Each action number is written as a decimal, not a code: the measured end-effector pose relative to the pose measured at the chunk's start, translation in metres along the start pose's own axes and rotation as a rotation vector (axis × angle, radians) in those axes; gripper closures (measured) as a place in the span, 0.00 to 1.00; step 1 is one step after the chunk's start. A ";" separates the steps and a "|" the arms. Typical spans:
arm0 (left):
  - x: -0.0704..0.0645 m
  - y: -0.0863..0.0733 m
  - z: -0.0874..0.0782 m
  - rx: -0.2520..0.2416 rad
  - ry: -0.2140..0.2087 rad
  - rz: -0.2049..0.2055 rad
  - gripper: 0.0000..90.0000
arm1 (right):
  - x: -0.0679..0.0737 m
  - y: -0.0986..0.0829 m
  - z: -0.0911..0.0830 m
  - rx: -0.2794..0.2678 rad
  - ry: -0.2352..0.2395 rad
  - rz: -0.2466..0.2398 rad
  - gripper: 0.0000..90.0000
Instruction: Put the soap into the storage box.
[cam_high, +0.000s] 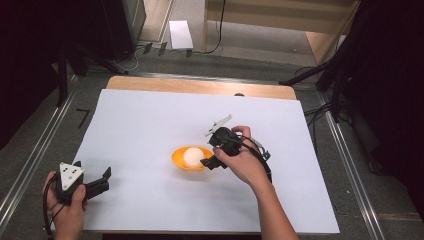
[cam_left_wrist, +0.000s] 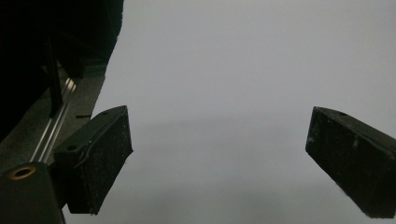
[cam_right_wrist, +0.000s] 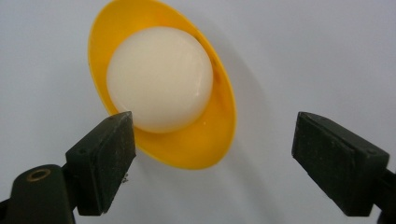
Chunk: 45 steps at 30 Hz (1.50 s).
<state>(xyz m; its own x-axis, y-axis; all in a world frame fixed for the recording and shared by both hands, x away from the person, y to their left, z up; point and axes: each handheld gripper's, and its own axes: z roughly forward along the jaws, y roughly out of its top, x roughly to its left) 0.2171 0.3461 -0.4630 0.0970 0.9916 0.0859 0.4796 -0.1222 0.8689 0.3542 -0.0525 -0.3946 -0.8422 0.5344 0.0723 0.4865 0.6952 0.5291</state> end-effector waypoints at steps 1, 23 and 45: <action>0.000 0.000 0.000 0.000 0.000 0.000 0.08 | -0.001 -0.002 -0.001 -0.002 -0.003 0.004 0.15; -0.001 0.000 0.000 0.001 0.002 0.001 0.08 | -0.027 -0.045 -0.023 -0.029 -0.047 0.101 0.15; 0.000 0.000 0.000 0.000 0.008 -0.001 0.08 | -0.049 -0.095 -0.038 -0.033 -0.097 0.182 0.15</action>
<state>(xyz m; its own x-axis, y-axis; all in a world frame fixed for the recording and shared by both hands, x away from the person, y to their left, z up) 0.2169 0.3457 -0.4631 0.0898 0.9920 0.0887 0.4795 -0.1211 0.8691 0.3401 -0.1628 -0.4163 -0.7141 0.6944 0.0886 0.6195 0.5680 0.5419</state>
